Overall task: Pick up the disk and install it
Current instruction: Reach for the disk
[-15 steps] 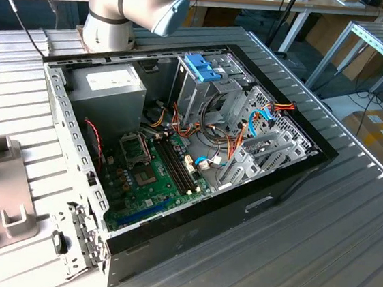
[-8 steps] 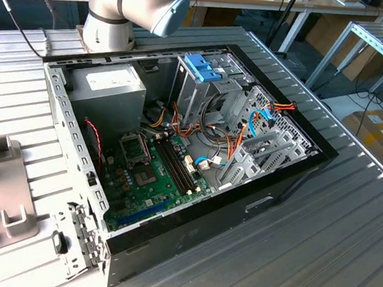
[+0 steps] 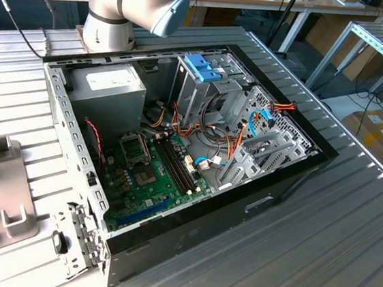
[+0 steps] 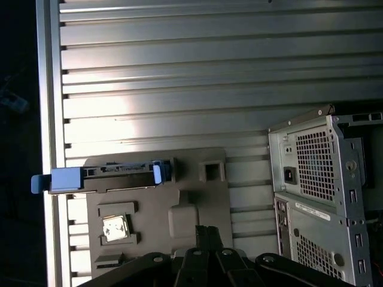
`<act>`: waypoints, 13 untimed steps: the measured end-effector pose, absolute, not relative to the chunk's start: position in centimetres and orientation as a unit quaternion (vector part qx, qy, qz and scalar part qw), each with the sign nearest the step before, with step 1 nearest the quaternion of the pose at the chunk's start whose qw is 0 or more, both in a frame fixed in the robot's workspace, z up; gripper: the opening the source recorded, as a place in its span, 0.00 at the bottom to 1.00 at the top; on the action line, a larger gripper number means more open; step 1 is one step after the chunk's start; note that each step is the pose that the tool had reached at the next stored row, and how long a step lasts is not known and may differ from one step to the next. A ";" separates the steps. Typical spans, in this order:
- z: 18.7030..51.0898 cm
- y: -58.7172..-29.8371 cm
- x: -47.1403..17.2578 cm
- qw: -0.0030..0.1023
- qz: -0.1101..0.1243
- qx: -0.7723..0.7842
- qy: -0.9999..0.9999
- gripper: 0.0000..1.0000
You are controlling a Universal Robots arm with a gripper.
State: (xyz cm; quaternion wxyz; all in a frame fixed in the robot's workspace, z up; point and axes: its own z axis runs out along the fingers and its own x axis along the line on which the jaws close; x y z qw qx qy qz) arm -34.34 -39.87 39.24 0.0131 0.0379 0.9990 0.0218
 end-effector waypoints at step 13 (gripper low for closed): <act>38.9 -37.3 -35.4 0.013 0.022 0.038 0.999 0.11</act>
